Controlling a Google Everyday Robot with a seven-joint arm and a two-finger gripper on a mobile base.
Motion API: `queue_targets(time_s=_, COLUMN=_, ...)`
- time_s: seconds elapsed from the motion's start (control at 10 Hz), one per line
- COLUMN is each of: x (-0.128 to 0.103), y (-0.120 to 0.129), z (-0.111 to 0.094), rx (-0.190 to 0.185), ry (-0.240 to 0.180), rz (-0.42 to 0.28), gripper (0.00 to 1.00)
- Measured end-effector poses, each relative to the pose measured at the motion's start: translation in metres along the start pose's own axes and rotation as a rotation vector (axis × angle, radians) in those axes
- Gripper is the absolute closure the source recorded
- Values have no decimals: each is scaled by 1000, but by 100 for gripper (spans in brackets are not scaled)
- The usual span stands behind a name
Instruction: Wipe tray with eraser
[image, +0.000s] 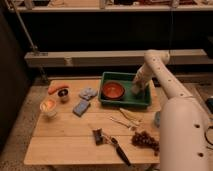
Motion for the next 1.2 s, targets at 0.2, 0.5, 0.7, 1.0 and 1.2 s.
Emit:
queue_targets(time_s=0.2, x=-9, y=-16, z=3, rx=23, ry=-18, rz=-18, gripper=100)
queue_targets(time_s=0.5, x=-29, y=-35, z=6, rx=50, ry=-54, rz=-65, gripper=100)
queue_targets(time_s=0.7, x=-51, y=-47, z=5, rx=67, ry=-82, rz=-116, gripper=100)
queue_targets(time_s=1.0, x=-74, y=-38, z=-2, rx=76, ry=-105, rz=-157, gripper=100)
queue_targets(time_s=1.2, x=-86, y=-31, z=-8, rx=70, ry=-102, rz=-177, gripper=100)
